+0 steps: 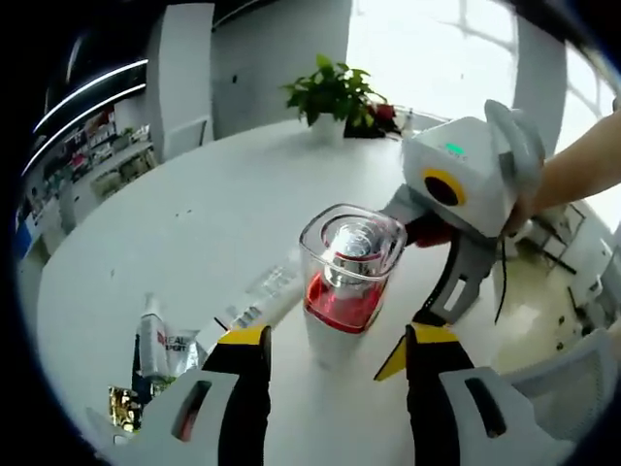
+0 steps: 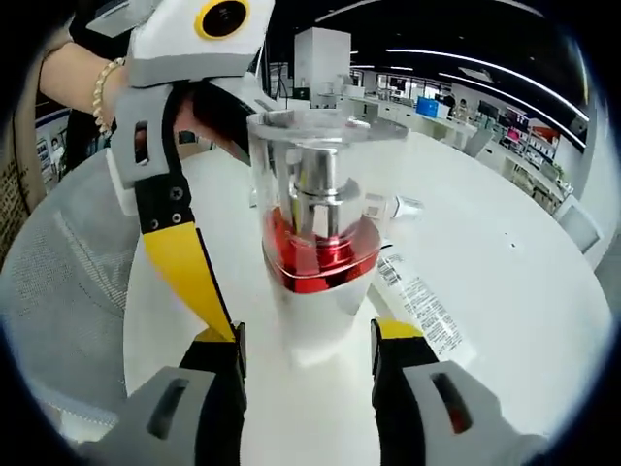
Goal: Arrange the skincare products in the storage area until every visible bottle or jar stands upright without overlapping.
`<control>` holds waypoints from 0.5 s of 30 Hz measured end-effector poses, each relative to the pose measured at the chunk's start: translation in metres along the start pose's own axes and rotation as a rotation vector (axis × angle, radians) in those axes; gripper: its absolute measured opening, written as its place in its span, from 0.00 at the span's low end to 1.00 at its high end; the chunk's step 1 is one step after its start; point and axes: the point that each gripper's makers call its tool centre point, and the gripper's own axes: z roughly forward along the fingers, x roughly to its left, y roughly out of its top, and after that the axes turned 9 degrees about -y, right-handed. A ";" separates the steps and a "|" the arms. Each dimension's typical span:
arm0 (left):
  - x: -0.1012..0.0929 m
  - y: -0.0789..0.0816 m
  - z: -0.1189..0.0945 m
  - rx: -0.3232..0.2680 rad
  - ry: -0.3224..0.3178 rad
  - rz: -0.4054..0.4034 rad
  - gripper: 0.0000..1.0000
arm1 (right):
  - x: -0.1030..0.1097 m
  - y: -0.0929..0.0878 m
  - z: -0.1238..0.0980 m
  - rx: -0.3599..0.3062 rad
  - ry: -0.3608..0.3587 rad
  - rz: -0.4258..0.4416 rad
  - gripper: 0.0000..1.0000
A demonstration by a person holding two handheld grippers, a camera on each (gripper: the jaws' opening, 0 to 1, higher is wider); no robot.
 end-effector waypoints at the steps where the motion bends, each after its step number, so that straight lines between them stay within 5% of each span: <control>1: -0.001 -0.001 -0.003 -0.003 0.003 -0.006 0.56 | 0.000 0.001 -0.001 -0.003 -0.008 0.014 0.54; 15: 0.003 -0.034 -0.064 -0.089 0.134 -0.142 0.82 | 0.013 0.007 -0.038 -0.052 -0.170 0.157 0.67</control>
